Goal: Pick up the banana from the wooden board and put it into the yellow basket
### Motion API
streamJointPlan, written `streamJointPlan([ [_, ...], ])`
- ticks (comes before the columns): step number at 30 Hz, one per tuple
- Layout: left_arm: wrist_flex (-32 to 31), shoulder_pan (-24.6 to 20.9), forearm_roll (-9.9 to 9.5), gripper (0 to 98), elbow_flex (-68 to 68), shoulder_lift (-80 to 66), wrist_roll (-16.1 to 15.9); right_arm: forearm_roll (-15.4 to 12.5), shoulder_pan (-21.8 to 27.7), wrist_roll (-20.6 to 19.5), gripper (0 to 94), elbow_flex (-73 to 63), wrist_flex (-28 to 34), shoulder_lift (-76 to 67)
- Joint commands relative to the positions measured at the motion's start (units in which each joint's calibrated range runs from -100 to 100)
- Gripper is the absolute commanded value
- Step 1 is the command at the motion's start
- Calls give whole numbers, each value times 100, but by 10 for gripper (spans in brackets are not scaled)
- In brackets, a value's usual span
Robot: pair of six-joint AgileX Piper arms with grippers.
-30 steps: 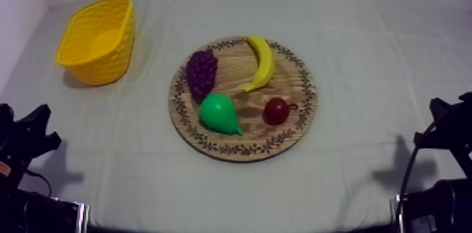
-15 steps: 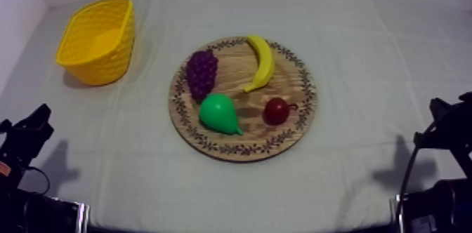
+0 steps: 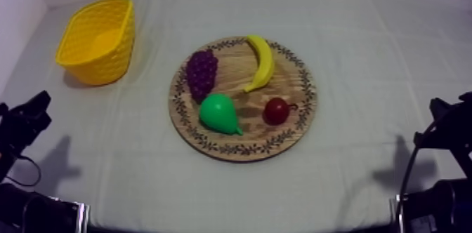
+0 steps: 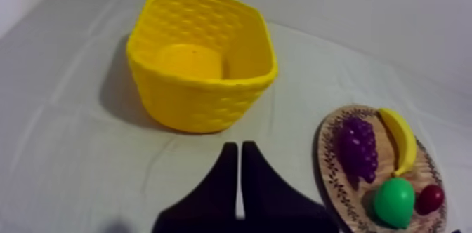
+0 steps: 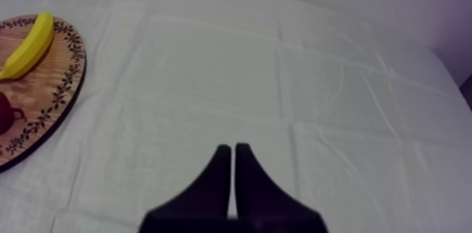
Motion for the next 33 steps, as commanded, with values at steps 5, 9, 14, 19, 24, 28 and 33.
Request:
streamJointPlan([
  [5, 872, 456, 8, 1, -2716, 1825, 124, 1, 0, 3, 3, -3, -3, -2],
  [9, 1432, 749, 37, 1, -4105, 2775, 309, 1, 0, 2, 3, -3, -3, -2],
  [14, 1754, 1250, 54, 1, -5459, 3882, 435, 1, 0, 2, 3, -3, -3, -2],
  [19, 1898, 1737, 5, 3, -6409, 4884, 627, 1, 0, 5, 3, -3, -3, -2],
  [24, 1932, 2080, 26, 8, -7035, 5800, 790, 1, 0, 6, 3, -3, -3, -2],
  [28, 1945, 2332, 33, 12, -7389, 6431, 959, 1, 0, 6, 3, -3, -3, -2],
  [33, 1945, 2598, 51, 14, -7691, 7107, 1115, 1, 0, 6, 3, -3, -3, -2],
])
